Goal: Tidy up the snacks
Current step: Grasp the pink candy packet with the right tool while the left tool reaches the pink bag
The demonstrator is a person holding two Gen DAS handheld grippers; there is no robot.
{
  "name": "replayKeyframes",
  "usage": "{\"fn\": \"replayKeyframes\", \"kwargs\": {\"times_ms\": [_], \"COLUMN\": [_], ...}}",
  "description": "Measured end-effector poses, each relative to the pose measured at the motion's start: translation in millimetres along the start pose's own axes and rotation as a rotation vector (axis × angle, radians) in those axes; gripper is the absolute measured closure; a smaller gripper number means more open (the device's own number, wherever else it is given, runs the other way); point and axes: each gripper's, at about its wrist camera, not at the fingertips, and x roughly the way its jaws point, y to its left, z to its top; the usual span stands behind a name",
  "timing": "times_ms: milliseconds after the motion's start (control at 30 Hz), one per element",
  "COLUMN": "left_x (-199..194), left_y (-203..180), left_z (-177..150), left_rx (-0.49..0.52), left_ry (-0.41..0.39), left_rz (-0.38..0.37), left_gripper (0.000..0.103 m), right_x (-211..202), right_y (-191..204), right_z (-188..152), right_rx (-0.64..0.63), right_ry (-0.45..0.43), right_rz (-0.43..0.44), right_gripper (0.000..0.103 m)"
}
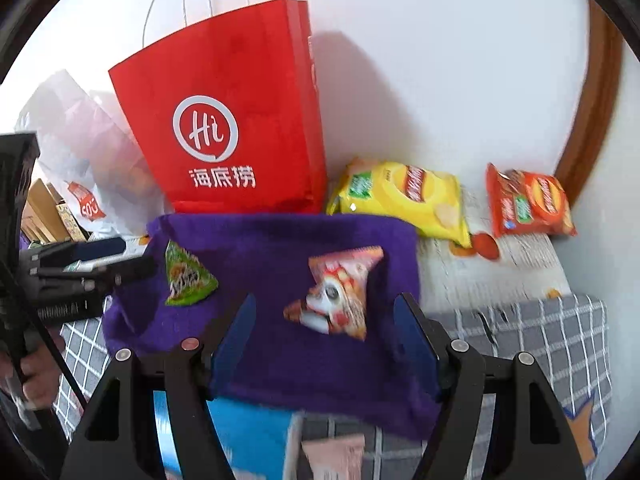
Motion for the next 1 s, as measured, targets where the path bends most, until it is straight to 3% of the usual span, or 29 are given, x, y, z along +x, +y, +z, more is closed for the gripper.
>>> {"fn": "replayKeyframes", "kwargs": {"times_ms": [200, 400, 867, 1000], "left_x": [-24, -51, -83, -83], "left_y": [-11, -14, 14, 23], "left_z": [-5, -34, -93, -104], "left_rx": [0.008, 0.003, -0.056, -0.082], "left_ry": [-0.022, -0.021, -0.002, 0.005], "left_rz": [0.001, -0.111, -0.017, -0.008], "left_gripper": [0.032, 0.032, 0.032, 0.032], "right_x": [-31, -46, -25, -9], "right_y": [-16, -27, -18, -18], "right_z": [-43, -80, -137, -141], "right_rx": [0.039, 0.091, 0.093, 0.076], "right_ry": [0.031, 0.068, 0.139, 0.154], "right_rz": [-0.037, -0.058, -0.029, -0.049], "right_gripper": [0.032, 0.032, 0.032, 0.038]}}
